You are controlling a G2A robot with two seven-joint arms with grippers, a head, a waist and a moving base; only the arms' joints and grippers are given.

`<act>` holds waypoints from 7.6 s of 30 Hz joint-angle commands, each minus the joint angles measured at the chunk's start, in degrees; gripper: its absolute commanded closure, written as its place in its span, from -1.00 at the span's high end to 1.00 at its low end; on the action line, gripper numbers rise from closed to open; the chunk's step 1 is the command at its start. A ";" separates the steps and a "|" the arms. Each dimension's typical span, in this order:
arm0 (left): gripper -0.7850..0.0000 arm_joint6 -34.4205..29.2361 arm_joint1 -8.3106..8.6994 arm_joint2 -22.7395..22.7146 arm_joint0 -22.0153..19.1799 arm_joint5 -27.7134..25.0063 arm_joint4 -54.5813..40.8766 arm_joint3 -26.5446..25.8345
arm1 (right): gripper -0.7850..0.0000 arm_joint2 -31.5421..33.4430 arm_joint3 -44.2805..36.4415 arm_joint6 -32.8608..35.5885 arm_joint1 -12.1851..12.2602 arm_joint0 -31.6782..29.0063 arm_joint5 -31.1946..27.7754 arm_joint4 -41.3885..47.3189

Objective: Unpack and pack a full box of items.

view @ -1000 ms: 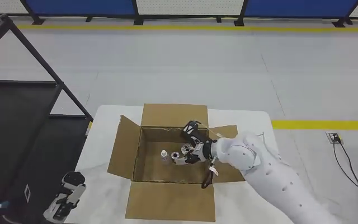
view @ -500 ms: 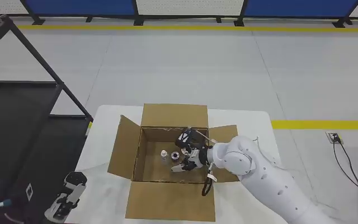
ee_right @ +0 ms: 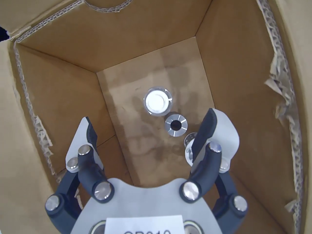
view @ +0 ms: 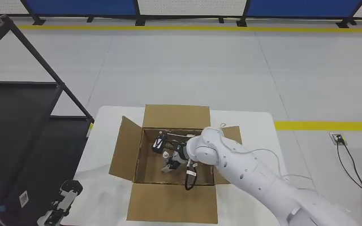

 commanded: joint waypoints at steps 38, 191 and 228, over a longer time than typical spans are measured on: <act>1.00 0.07 -0.01 0.00 -0.03 0.07 0.06 -0.02 | -1.00 13.97 -25.40 3.77 2.53 -11.10 7.56 -17.86; 1.00 0.07 -0.01 0.00 -0.03 0.07 0.06 -0.02 | -1.00 4.66 21.86 5.01 -10.04 0.79 9.62 -11.18; 1.00 0.07 -0.01 0.00 -0.03 0.07 0.06 -0.02 | -1.00 61.88 -80.25 34.21 11.39 -54.25 18.60 -41.55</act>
